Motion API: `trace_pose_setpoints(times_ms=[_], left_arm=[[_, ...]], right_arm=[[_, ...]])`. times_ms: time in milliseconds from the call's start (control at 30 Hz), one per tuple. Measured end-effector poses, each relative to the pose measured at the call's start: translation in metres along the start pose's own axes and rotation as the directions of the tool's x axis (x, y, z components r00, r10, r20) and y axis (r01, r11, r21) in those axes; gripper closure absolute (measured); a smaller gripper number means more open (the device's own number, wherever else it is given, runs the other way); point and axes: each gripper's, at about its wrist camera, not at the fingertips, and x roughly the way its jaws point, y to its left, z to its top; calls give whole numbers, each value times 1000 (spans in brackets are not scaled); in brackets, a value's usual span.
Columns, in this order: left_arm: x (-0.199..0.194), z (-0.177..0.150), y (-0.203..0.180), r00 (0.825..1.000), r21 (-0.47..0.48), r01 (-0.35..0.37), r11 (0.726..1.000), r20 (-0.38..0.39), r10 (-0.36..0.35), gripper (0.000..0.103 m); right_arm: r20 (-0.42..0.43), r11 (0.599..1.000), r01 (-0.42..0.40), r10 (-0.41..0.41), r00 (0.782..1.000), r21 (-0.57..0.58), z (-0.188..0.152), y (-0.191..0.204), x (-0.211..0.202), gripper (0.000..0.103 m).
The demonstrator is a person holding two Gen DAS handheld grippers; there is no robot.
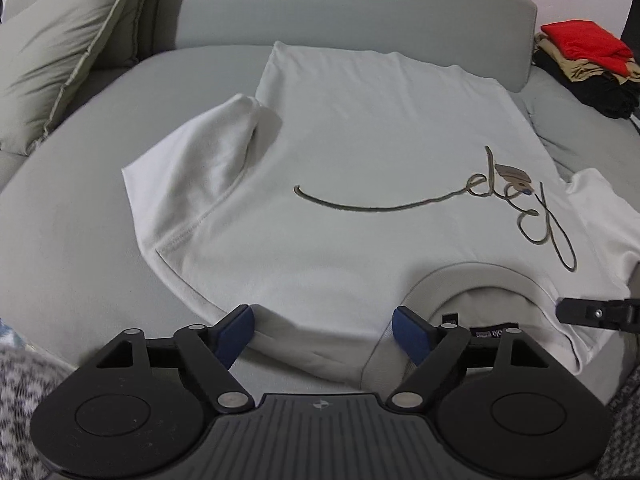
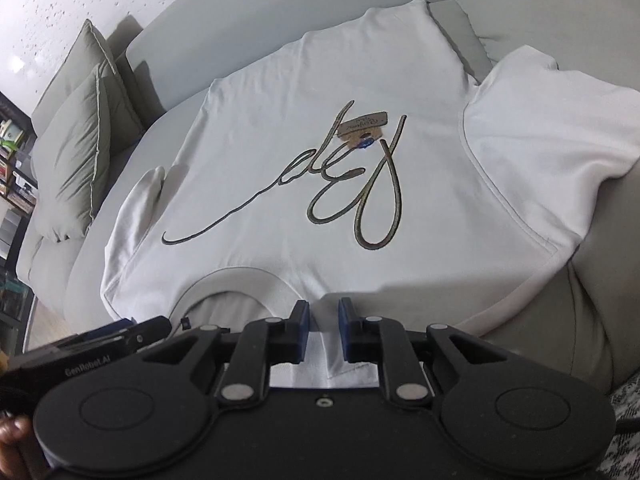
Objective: Fold clothes
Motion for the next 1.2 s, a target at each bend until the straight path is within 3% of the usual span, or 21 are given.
trace_pose_setpoints(times_ms=[67,133,233,300,400,467,533,567,667,900,1133,1200], left_arm=[[0,2,-1,1000,4,0,1000,-5,0,24],[-5,5,4,1000,-24,12,1000,3,-12,34],[-21,8,21,998,-71,17,997,70,-12,40],[-31,14,46,994,-121,50,991,99,-38,40],[-34,23,99,989,-228,108,968,126,-81,43],[-27,30,134,990,-301,102,948,127,-66,48],[-16,37,168,984,-374,141,917,152,-89,53],[-8,40,183,982,-419,162,893,157,-105,60],[16,47,215,973,-514,223,828,174,-154,66],[68,52,240,929,-720,346,602,172,-328,64],[104,65,240,874,-775,409,482,179,-453,71],[107,67,239,876,-782,403,476,180,-447,80]], right_arm=[[-2,1000,0,0,1000,-24,-2,2,-1,83],[-10,999,-14,13,1000,-53,-2,5,-1,76],[-31,996,-47,45,999,-76,2,12,-2,55],[-25,997,-57,55,998,-57,4,17,-5,47],[4,991,-131,131,991,3,3,25,-9,45],[14,984,-170,169,985,55,1,29,-6,44],[3,981,-169,170,985,95,-2,31,2,44],[-2,979,-169,170,985,115,-3,33,5,44],[13,971,-165,166,986,174,-5,31,12,44],[3,969,-140,143,990,205,-3,32,17,41],[12,967,-146,147,989,207,-4,32,19,39],[16,963,-158,158,987,217,-4,29,19,39]])
